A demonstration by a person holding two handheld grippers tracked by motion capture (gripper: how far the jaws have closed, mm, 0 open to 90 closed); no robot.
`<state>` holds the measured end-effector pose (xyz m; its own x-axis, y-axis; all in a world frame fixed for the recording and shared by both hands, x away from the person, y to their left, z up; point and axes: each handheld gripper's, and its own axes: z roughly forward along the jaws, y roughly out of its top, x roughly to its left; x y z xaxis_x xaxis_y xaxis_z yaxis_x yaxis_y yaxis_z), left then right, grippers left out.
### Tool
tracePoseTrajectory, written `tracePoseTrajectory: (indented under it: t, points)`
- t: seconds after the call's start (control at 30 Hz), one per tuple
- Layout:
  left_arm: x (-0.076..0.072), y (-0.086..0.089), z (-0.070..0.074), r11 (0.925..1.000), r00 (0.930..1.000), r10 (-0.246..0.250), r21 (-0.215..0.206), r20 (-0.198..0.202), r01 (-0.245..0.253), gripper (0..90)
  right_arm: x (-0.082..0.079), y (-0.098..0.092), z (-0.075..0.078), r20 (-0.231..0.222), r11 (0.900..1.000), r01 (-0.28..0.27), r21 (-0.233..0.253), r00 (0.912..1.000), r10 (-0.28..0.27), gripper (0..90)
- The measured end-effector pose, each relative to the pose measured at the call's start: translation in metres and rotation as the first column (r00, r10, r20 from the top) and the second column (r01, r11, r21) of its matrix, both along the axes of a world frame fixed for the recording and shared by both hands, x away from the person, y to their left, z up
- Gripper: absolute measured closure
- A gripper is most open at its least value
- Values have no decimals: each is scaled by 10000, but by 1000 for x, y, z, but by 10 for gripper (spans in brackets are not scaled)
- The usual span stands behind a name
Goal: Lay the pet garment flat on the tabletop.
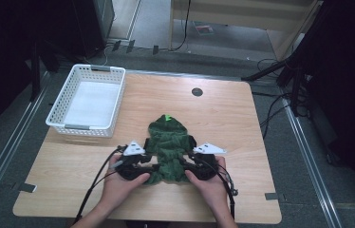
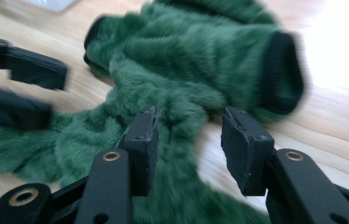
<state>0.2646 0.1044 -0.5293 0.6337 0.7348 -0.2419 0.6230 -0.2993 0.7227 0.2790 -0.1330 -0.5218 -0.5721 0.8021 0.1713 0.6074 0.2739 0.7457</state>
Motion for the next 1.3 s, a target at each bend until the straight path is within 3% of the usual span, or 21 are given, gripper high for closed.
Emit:
tracePoseTrajectory:
  t: [0.1, 0.17, 0.2, 0.23, 0.27, 0.3, 0.43, 0.53, 0.57, 0.6, 0.67, 0.73, 0.8, 0.83, 0.9, 1.0, 1.07, 1.1, 1.2, 1.3]
  points:
    - [7, -25, -6, 9936, 9997, 163, 1116, 193, -184, 461, 4, 12, -11, -160, 9986, -256, -459, 9996, 249, 569]
    - [12, -31, -10, 9910, 9983, 517, 1223, 287, -548, 470, 3, 15, -13, -57, 9979, -227, -608, 9997, 224, 587]
    - [14, -31, -12, 9874, 9968, 673, 1409, 423, -726, 566, -1, 16, -15, 232, 9964, -143, -839, 9996, 163, 638]
    - [15, -30, -13, 9864, 9960, 721, 1444, 518, -789, 566, -1, 16, -15, 232, 9964, -143, -839, 9996, 163, 638]
    - [15, -27, -13, 9865, 9962, 671, 1461, 550, -745, 623, -2, 15, -15, 337, 9959, -139, -890, 9993, 169, 668]
    - [16, -24, -12, 9849, 9957, 671, 1555, 636, -763, 742, -4, 10, -14, 474, 9950, 40, -998, 9989, 7, 731]
    - [18, -7, -8, 9866, 9896, 1130, 1077, 893, -1224, 837, -3, -5, -15, 265, 9958, 492, -777, 9985, -472, 831]
    - [19, 3, -7, 9847, 9849, 1394, 910, 1026, -1488, 836, -5, -8, -16, 210, 9951, 495, -855, 9986, -479, 846]
    - [19, 4, -8, 9869, 9872, 1311, 824, 909, -1386, 836, -5, -8, -16, 210, 9951, 495, -855, 9986, -479, 846]
    - [18, 3, -10, 9906, 9902, 1111, 703, 842, -1171, 749, -7, -7, -16, 99, 9965, 324, -770, 9994, -317, 819]
    - [14, -1, -11, 9916, 9918, 766, 961, 1023, -865, 699, -8, -6, -15, 56, 9982, 114, -597, 9999, -111, 784]
    - [11, 2, -9, 9961, 9926, 783, 331, 924, -816, 635, -11, -6, -10, 208, 9996, -203, -206, 9996, 207, 708]
    - [13, 4, -7, 9942, 9912, 1074, -15, 772, -1076, 597, -12, -5, -3, 477, 9997, -248, 12, 9986, 247, 678]
    - [14, 4, -7, 9941, 9918, 1086, -140, 681, -1079, 577, -11, -5, -2, 540, 9998, -178, 37, 9984, 175, 664]
    - [16, -1, -9, 9954, 9934, 953, 71, 632, -959, 562, -6, -2, -4, 410, 10000, -44, 23, 9991, 43, 651]
    - [15, -7, -15, 9949, 9949, 723, 651, 696, -769, 648, -3, 6, -13, 202, 9992, -156, -360, 9997, 163, 760]
    - [14, -4, -15, 9962, 9968, 330, 786, 733, -388, 839, -6, 9, -16, 194, 9985, -381, -400, 9991, 389, 826]
    - [14, -2, -14, 9952, 9962, 373, 877, 792, -442, 885, -7, 8, -16, 56, 9982, -521, -309, 9986, 523, 853]
    - [18, 6, -14, 9950, 9956, 665, 700, 667, -712, 898, -10, 6, -18, -178, 9990, -390, -211, 9991, 386, 868]
    - [17, 7, -15, 9972, 9976, 453, 578, 522, -483, 887, -11, 6, -21, -268, 9990, -379, -229, 9989, 372, 860]
